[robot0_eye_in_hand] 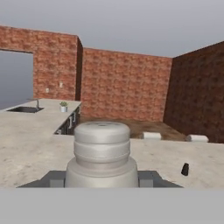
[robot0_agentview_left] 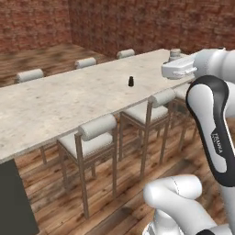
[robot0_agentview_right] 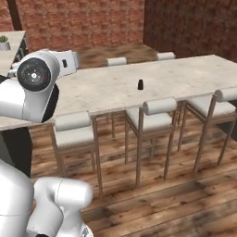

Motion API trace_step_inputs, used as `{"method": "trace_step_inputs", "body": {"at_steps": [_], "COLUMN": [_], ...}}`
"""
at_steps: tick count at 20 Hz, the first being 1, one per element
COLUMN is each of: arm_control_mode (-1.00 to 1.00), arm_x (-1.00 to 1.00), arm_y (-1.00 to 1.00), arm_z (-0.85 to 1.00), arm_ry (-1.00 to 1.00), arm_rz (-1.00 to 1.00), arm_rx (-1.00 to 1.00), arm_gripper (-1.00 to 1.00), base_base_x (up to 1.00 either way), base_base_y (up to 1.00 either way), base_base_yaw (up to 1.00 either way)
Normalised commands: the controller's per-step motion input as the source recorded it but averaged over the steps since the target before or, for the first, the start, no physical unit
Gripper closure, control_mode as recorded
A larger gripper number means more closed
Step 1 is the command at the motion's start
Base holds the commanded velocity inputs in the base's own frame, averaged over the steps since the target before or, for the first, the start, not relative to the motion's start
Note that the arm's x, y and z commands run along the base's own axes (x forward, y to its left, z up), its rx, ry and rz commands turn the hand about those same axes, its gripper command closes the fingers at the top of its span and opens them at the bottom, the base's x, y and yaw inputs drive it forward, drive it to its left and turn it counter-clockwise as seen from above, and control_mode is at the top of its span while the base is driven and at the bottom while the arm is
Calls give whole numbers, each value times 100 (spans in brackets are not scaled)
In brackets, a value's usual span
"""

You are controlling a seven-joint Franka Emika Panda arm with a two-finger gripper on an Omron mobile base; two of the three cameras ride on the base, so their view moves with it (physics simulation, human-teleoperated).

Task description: The dining table condiment station is running low on shaker. Refill the condiment station by opening the cabinet and taking the shaker from the cabinet and placing it on the dining table.

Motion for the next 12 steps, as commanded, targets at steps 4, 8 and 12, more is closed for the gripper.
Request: {"method": "trace_step_inputs", "body": {"at_steps": [4, 8, 12], "arm_control_mode": [100, 100, 100], "arm_x": [0, 0, 0], "arm_y": [0, 0, 0], "arm_z": [0, 0, 0], "arm_ry": [0, 0, 0], "arm_rz": [0, 0, 0], "arm_rx": [0, 0, 0], "arm_gripper": [100, 100, 100], "base_base_x": [59, 66, 71], "base_base_y": [-100, -100, -100], "base_base_yaw": [33, 35, 36]}}
